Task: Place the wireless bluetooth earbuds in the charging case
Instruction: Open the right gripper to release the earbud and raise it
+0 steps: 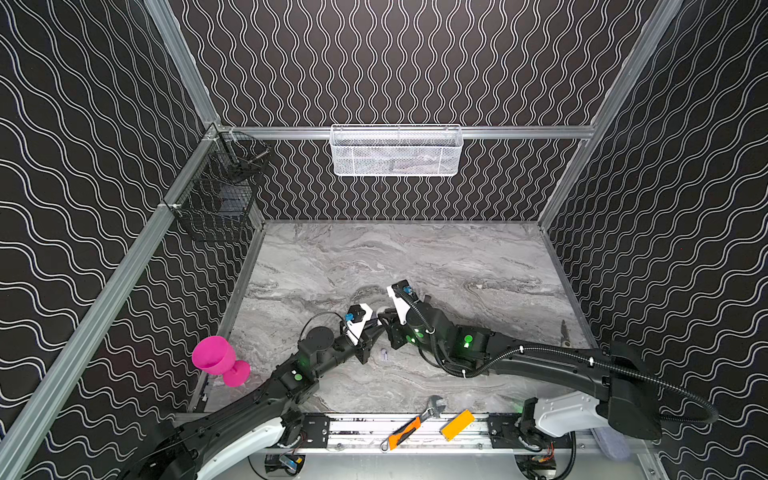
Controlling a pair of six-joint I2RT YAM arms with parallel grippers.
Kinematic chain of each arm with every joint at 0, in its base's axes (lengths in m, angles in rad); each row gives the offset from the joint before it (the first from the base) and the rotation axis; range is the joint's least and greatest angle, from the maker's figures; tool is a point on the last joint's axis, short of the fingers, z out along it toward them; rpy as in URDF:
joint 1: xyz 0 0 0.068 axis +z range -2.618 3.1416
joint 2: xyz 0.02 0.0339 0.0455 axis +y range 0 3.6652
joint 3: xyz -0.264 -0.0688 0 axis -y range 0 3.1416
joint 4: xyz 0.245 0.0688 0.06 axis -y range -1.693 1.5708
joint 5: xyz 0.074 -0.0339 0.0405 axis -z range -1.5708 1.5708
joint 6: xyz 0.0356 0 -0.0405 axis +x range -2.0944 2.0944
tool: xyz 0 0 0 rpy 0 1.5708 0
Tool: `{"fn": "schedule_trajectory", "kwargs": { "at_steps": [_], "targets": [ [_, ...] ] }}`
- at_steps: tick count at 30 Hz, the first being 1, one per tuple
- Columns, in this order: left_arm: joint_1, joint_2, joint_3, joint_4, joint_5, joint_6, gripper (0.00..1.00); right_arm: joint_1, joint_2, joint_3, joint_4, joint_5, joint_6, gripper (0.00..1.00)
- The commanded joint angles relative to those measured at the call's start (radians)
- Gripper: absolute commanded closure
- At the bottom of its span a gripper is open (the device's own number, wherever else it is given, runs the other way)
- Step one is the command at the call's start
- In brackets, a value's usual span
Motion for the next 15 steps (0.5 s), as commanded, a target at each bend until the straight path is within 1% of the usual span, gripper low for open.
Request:
{"fn": "schedule_trajectory", "kwargs": {
  "at_steps": [1, 5, 8, 10, 13, 15],
  "targets": [
    [0.0, 0.007, 0.001, 0.042, 0.002, 0.01, 0.99, 0.001, -0.019, 0.005, -0.013, 0.028, -0.003, 0.7],
    [0.0, 0.01, 0.003, 0.042, -0.001, 0.013, 1.0, -0.001, -0.041, 0.025, -0.038, 0.048, -0.022, 0.64],
    [0.0, 0.011, 0.005, 0.04, -0.001, 0.017, 1.0, -0.001, -0.053, 0.041, -0.07, 0.07, -0.031, 0.61],
    [0.0, 0.015, 0.005, 0.042, -0.001, 0.017, 1.0, -0.008, -0.056, 0.082, -0.103, 0.084, -0.029, 0.59],
    [0.0, 0.021, 0.008, 0.045, 0.003, 0.02, 1.0, -0.033, -0.06, 0.112, -0.155, 0.071, -0.023, 0.54],
    [0.0, 0.021, 0.009, 0.047, 0.005, 0.022, 1.0, -0.059, -0.063, 0.13, -0.178, 0.04, -0.026, 0.53]
  ]
}}
